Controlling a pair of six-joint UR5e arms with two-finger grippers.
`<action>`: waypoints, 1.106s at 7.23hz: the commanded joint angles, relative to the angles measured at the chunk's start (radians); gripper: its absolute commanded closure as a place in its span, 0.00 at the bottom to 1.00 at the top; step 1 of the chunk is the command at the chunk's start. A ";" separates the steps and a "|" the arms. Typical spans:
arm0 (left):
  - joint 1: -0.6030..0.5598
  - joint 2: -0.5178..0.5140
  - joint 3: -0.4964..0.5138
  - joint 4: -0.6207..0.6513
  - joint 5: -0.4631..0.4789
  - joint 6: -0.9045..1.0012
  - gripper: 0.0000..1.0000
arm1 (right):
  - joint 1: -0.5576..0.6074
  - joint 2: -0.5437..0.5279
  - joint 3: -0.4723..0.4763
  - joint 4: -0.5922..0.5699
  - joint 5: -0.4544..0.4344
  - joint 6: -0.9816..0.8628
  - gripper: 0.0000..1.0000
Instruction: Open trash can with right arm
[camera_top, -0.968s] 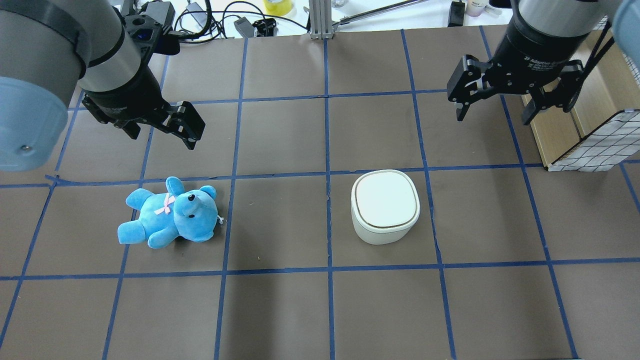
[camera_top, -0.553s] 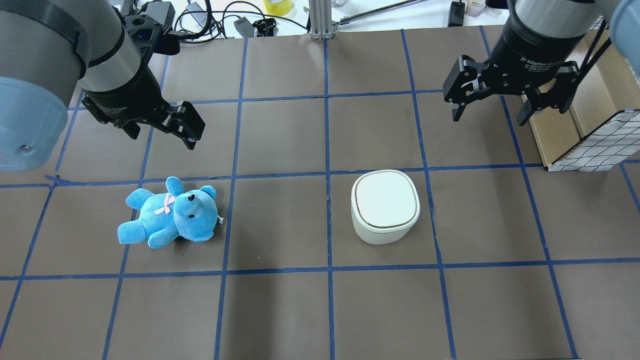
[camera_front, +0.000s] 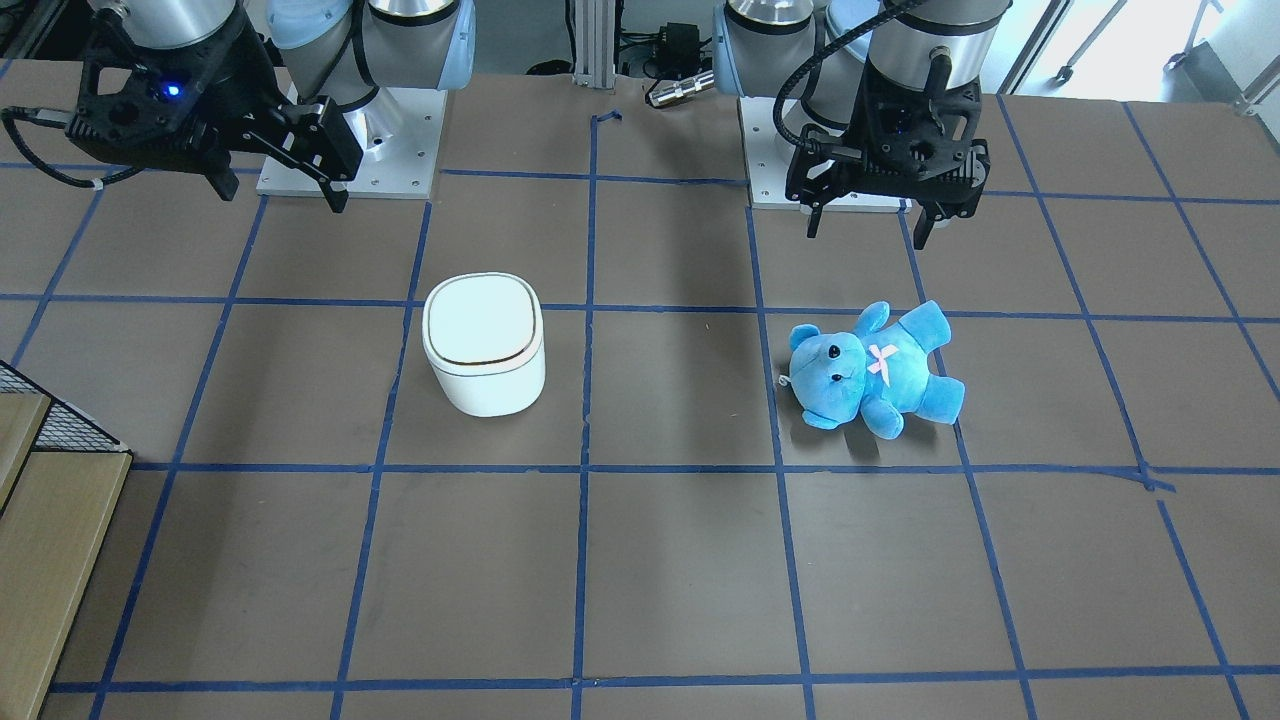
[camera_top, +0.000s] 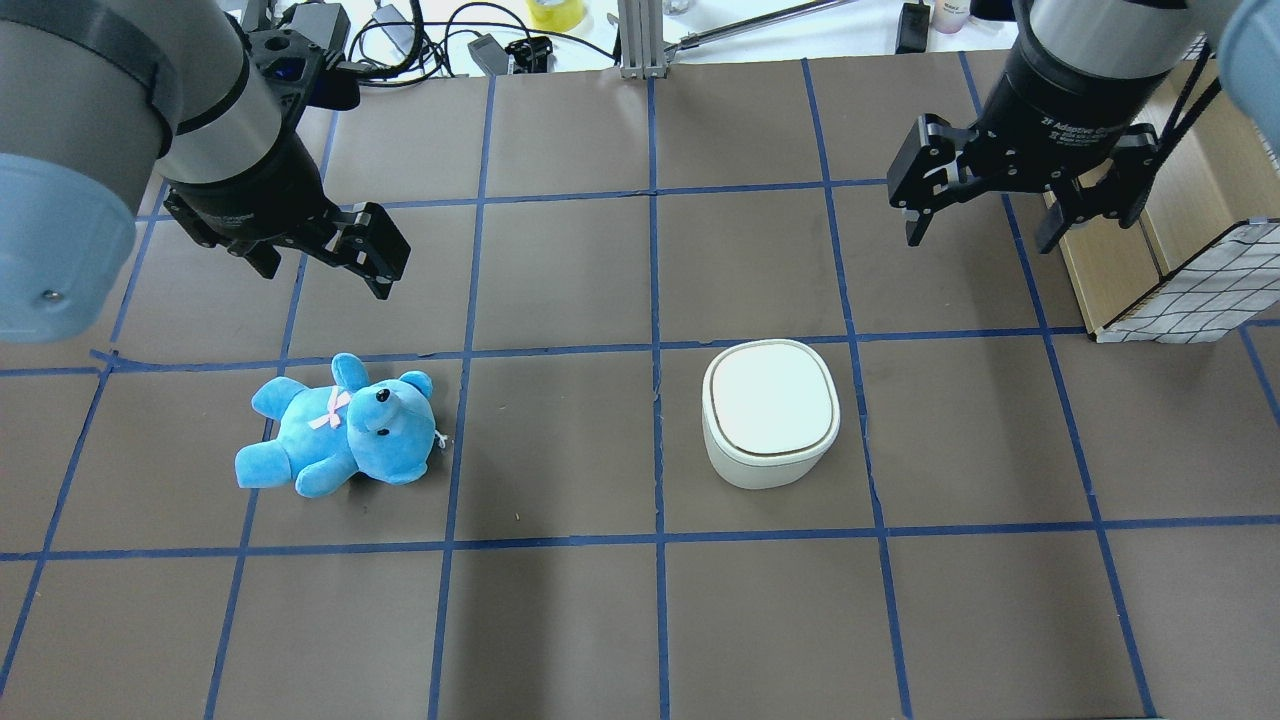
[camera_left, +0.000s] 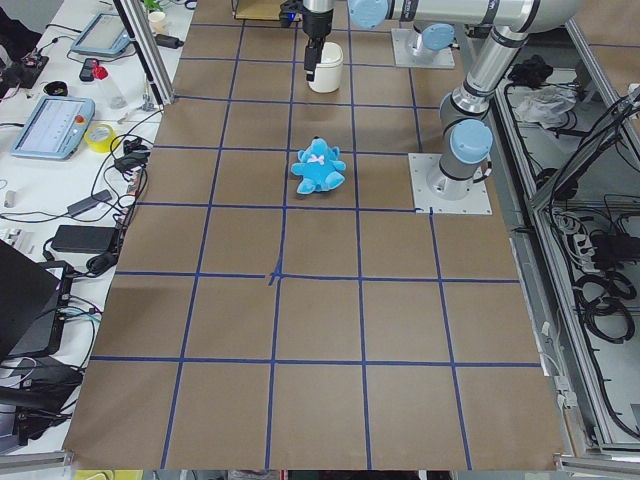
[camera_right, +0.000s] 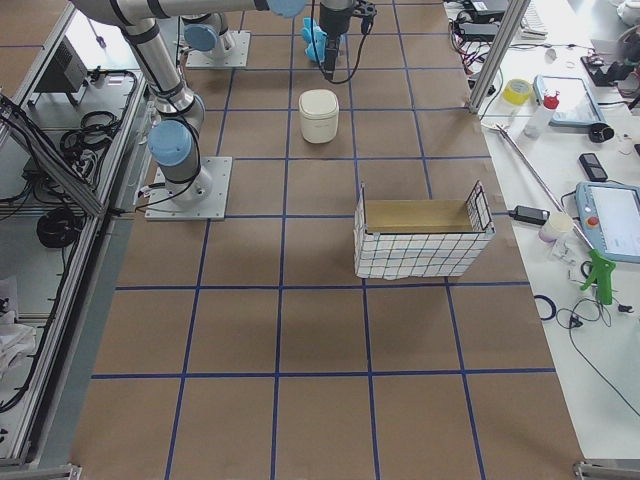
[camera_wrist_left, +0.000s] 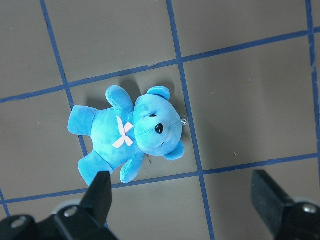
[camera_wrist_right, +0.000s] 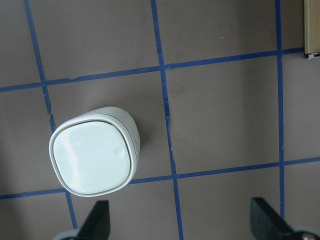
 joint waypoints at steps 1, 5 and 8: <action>0.000 0.000 0.000 0.000 -0.001 0.000 0.00 | 0.000 0.002 0.000 0.000 -0.002 -0.003 0.00; 0.000 0.000 0.000 0.000 -0.001 0.000 0.00 | -0.003 0.002 0.000 0.000 -0.006 -0.003 0.00; 0.000 0.000 0.000 0.000 -0.001 0.000 0.00 | -0.001 -0.003 0.026 -0.001 -0.001 -0.003 0.00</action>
